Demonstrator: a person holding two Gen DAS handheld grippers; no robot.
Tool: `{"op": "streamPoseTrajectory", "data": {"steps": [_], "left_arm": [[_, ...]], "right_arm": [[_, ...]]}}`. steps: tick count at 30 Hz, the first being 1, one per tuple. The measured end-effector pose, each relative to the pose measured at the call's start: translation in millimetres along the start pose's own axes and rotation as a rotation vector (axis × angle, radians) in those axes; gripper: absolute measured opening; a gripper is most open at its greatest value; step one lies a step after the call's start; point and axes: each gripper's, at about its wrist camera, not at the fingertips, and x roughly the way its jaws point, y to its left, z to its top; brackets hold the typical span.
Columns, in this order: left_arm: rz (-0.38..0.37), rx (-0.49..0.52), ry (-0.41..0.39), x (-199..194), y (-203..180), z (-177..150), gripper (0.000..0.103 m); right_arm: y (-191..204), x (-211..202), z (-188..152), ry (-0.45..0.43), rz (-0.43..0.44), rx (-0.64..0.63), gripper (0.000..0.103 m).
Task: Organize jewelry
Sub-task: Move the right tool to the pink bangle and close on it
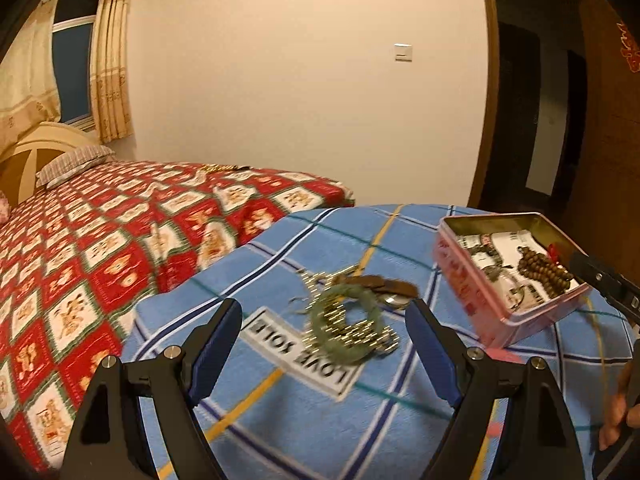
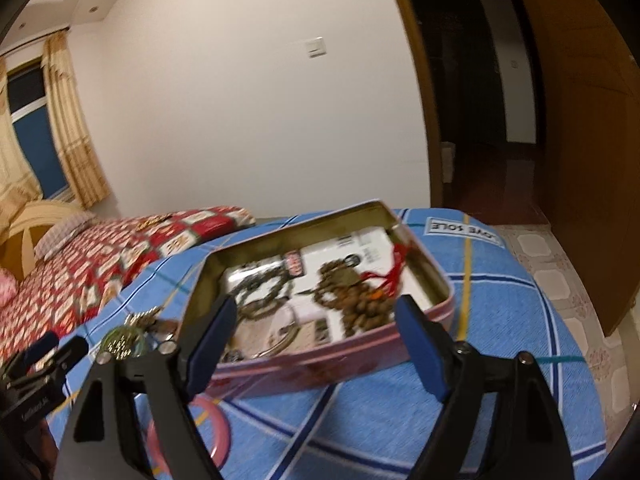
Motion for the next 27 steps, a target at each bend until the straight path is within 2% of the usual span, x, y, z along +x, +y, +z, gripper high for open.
{"op": "streamPoseTrajectory", "data": {"steps": [4, 7, 9, 12, 19, 27], "left_arm": [[-0.028, -0.05, 0.02, -3, 16, 0, 0.084], [0.014, -0.04, 0.029, -5, 23, -1, 0.084], [0.017, -0.044, 0.03, -6, 28, -2, 0.084], [0.021, -0.07, 0.042, -6, 36, -3, 0.084], [-0.004, -0.096, 0.065, -7, 46, -8, 0.084], [-0.016, -0.088, 0.084, -7, 52, -10, 0.084]], "right_arm": [[13, -1, -7, 0.023, 0.018, -0.04, 0.086], [20, -4, -12, 0.036, 0.031, -0.064, 0.086], [25, -7, -16, 0.047, 0.043, -0.079, 0.092], [30, -8, -22, 0.078, 0.068, -0.088, 0.095], [60, 3, -42, 0.234, 0.141, -0.158, 0.095], [96, 27, -60, 0.377, 0.105, -0.322, 0.095]]}}
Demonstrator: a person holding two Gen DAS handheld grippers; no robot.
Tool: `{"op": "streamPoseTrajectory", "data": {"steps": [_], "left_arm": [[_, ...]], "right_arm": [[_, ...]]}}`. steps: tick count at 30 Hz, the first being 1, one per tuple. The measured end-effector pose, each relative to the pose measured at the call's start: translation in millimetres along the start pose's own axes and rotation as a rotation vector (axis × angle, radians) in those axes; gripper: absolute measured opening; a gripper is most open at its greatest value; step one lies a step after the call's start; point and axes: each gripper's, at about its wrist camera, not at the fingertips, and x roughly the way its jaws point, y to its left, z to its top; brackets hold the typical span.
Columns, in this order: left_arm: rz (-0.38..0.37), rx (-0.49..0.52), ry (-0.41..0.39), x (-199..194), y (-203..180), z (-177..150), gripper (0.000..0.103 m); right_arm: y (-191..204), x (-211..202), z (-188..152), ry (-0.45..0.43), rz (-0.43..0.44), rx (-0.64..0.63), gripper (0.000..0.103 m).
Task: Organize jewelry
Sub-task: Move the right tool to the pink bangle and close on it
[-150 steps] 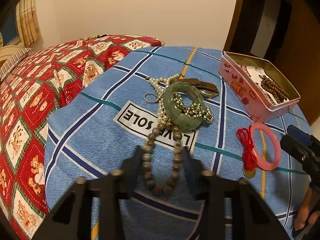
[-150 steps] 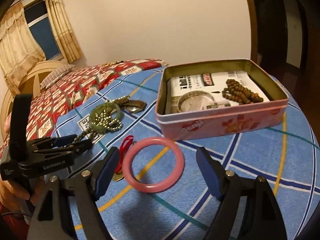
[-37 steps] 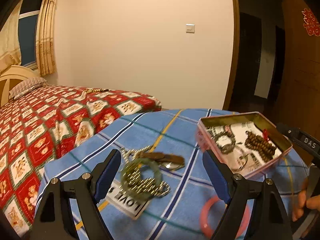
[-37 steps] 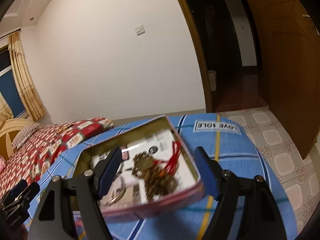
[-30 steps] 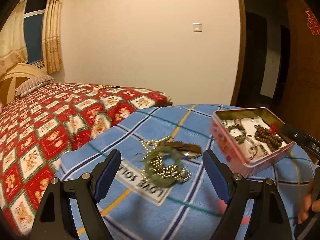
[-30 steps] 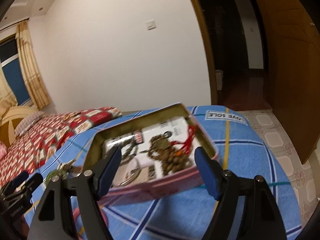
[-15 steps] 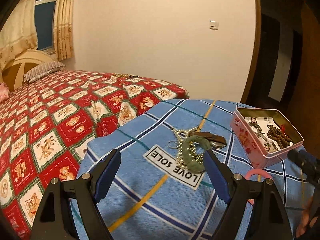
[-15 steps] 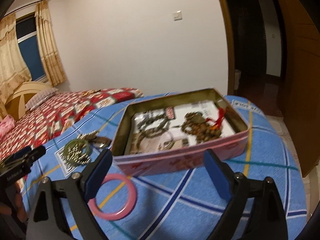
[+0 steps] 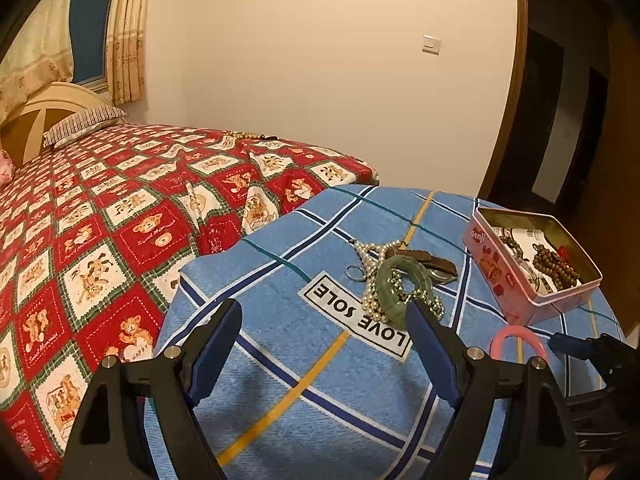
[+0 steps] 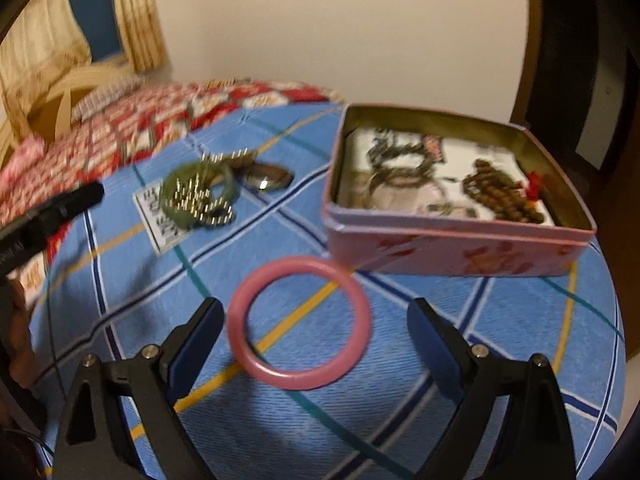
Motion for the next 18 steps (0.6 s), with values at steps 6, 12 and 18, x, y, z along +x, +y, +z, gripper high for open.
{"op": "streamPoseTrajectory", "data": {"steps": [6, 12, 18], "left_arm": [[-0.006, 0.012, 0.034, 3.8, 2.5, -2.4, 0.084], [-0.009, 0.025, 0.053, 5.7, 1.7, -4.0, 0.084], [-0.011, 0.039, 0.054, 5.7, -0.8, -4.5, 0.084]], "right_arm": [[9.2, 10.0, -3.2, 0.061, -0.026, -0.062, 0.095], [12.2, 8.8, -3.3, 0.057, -0.013, -0.074, 0.084], [12.4, 3.5, -5.7, 0.041, 0.001, -0.068, 0.083]]}}
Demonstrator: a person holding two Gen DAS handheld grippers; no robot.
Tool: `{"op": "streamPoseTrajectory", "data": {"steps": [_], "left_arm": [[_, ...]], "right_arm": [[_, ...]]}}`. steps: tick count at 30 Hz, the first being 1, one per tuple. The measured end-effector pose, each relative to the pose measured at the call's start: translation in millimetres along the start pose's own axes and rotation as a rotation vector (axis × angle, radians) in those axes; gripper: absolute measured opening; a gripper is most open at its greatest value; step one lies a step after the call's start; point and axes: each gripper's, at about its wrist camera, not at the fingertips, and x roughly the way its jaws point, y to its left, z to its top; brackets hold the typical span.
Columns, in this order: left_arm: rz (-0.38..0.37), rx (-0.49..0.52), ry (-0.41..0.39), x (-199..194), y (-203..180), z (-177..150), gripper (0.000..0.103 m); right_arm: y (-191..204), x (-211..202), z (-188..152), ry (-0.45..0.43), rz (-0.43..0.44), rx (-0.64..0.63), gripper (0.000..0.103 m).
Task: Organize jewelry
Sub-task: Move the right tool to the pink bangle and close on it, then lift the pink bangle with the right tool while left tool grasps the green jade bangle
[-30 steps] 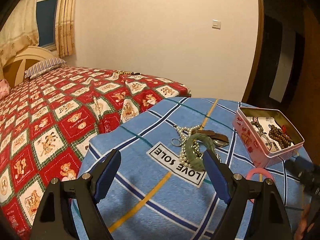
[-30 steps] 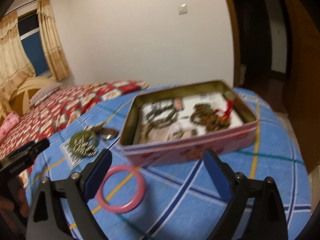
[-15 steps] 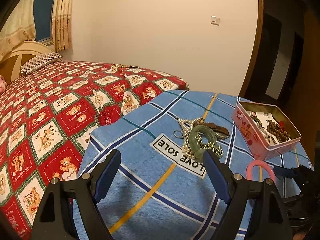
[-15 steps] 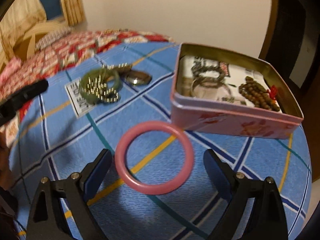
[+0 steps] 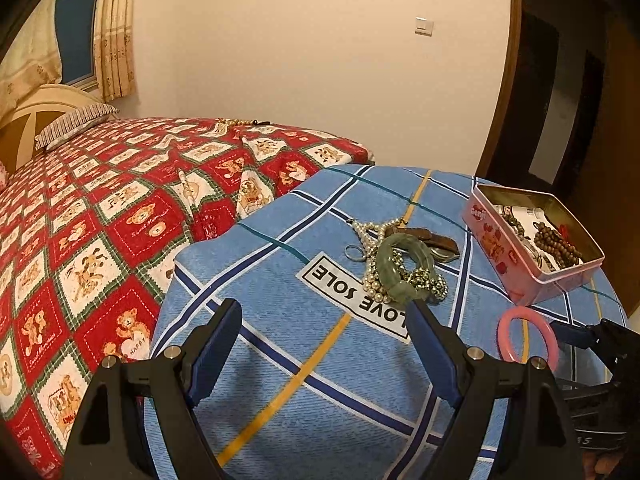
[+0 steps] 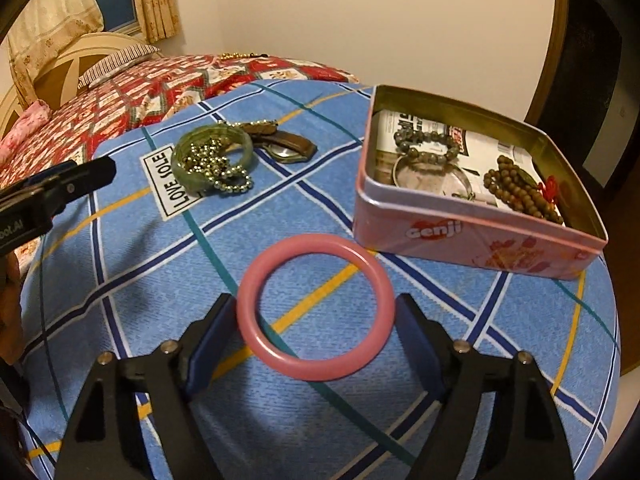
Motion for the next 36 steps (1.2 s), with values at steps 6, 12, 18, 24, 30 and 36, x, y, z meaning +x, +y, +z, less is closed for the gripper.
{"op": "streamPoseTrajectory", "data": {"steps": [6, 12, 18, 24, 30, 36], "left_arm": [[-0.032, 0.005, 0.001, 1, -2, 1, 0.084], [-0.053, 0.033, -0.018, 3, -12, 6, 0.084], [-0.031, 0.066, -0.046, 20, -28, 23, 0.083], [0.0, 0.098, 0.06, 63, -45, 31, 0.037], [-0.06, 0.029, 0.117, 77, -39, 32, 0.013], [-0.131, 0.016, -0.041, 42, -38, 30, 0.01]], "right_arm": [[-7, -25, -4, -0.135, 0.077, 0.046, 0.082], [-9, -47, -3, -0.285, 0.054, 0.071, 0.083], [-14, -48, 0, -0.311, 0.04, 0.107, 0.083], [-20, -46, -1, -0.304, 0.053, 0.133, 0.083], [-24, -46, -2, -0.298, 0.066, 0.157, 0.083], [-28, -46, -3, -0.301, 0.074, 0.172, 0.083]]}}
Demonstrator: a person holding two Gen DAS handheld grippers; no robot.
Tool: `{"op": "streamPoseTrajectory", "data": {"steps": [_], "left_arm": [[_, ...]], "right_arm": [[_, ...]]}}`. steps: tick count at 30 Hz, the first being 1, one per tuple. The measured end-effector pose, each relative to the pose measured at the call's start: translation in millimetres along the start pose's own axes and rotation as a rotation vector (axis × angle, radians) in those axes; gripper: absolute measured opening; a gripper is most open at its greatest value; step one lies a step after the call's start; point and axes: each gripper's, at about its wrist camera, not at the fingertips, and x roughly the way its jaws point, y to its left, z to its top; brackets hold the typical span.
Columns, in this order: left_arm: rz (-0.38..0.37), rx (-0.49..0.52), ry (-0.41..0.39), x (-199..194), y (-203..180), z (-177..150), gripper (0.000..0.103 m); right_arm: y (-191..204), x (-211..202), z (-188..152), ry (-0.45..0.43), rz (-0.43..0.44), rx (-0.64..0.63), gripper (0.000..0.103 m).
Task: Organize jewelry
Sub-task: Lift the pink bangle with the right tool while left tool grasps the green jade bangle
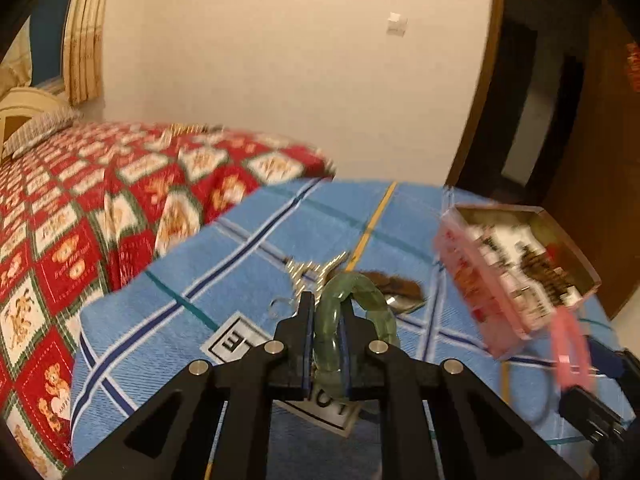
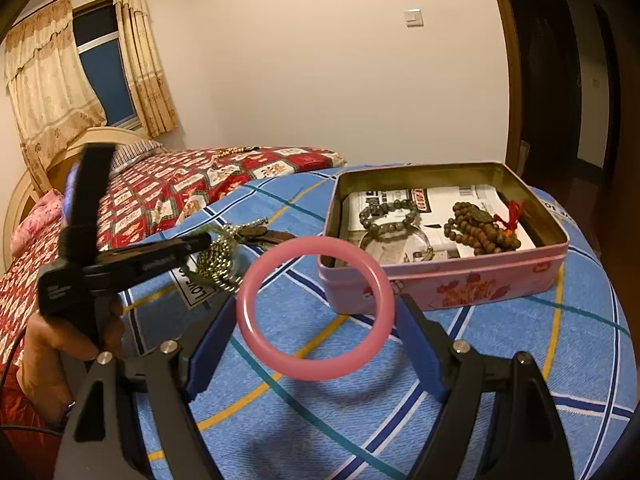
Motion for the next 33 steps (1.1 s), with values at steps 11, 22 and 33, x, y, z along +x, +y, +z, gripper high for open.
{"op": "streamPoseTrajectory", "data": {"steps": [11, 22, 33], "left_arm": [[-0.193, -0.012, -0.18, -69, -4, 8, 0.01], [-0.227, 0.008, -0.189, -77, -21, 5, 0.01], [-0.307, 0.068, -0.159, -61, -64, 7, 0.01]], "right_arm": [[-4, -5, 1, -0.027, -0.024, 0.019, 0.083], [-8, -22, 4, -0.118, -0.063, 0.022, 0.083], [-41, -37, 16, -0.165, -0.137, 0.124, 0.083]]}}
